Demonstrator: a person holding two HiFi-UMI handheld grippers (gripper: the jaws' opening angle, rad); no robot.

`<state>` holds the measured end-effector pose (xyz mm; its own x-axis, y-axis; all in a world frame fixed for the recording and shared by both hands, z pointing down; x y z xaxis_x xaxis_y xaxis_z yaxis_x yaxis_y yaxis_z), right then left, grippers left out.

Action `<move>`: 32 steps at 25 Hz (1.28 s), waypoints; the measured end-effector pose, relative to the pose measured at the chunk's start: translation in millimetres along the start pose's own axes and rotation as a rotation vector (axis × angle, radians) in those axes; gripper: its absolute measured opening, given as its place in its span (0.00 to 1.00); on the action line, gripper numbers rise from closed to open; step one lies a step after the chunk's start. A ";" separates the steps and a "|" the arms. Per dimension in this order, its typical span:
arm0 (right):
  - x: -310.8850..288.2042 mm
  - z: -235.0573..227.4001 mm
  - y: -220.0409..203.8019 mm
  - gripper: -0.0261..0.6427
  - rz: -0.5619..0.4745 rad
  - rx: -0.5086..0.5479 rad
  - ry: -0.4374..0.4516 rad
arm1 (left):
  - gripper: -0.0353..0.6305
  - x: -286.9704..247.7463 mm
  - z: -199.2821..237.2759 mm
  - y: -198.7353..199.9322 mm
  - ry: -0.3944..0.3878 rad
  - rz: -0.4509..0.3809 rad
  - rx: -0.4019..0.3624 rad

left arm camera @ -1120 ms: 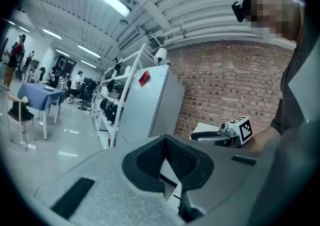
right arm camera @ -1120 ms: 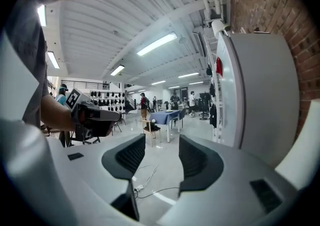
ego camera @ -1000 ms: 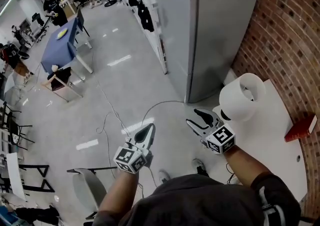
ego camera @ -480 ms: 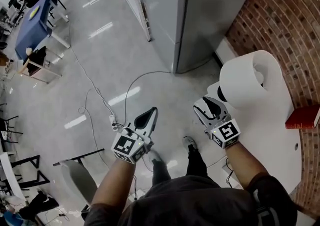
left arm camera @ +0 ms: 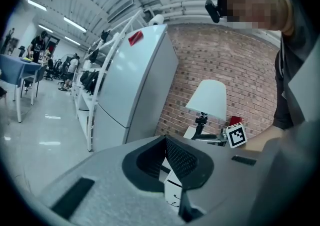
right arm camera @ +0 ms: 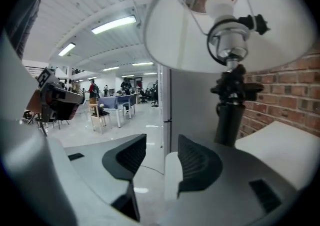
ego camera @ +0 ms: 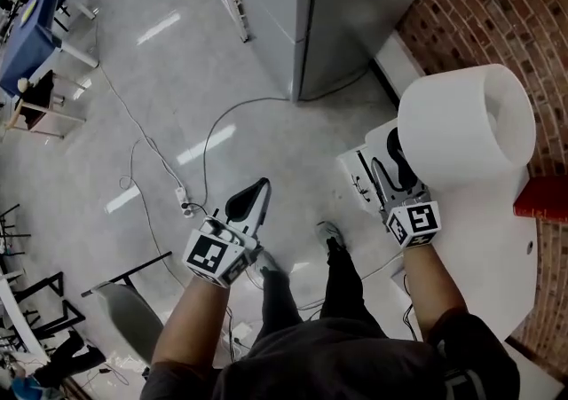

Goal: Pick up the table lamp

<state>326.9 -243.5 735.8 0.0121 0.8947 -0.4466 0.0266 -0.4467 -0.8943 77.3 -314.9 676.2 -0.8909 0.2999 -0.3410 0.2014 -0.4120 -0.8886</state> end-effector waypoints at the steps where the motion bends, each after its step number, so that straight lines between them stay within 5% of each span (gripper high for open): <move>1: 0.9 -10.7 -1.8 0.32 -0.008 -0.011 -0.030 | 0.06 -2.5 0.6 -4.1 -0.003 0.006 0.001; 7: 11.5 -55.0 -4.6 0.24 -0.037 -0.006 -0.173 | 0.06 -17.2 2.1 -19.7 -0.019 0.022 0.015; 16: 30.0 -75.1 -19.2 0.29 -0.035 -0.081 -0.235 | 0.06 -27.6 -5.3 -30.3 -0.044 0.024 0.033; 24: 1.4 -96.9 0.4 0.38 -0.084 -0.044 -0.273 | 0.06 -30.5 -3.5 -27.8 -0.040 0.005 0.036; 32: -25.3 -115.1 13.6 0.37 -0.111 -0.039 -0.296 | 0.06 -33.7 -6.6 -36.4 -0.045 -0.002 0.053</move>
<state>442.0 -272.0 738.3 -0.2844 0.8960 -0.3409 0.0502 -0.3412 -0.9386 102.7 -304.3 718.0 -0.9092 0.2621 -0.3236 0.1787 -0.4564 -0.8717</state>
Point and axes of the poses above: the fingertips, and each gripper's own axes: x backward along the fingers, z to its left, y out of its top, the point moved 1 cm from there along x, backward along the fingers, and after that the axes turned 7 degrees about z, right-handed, at the moved point
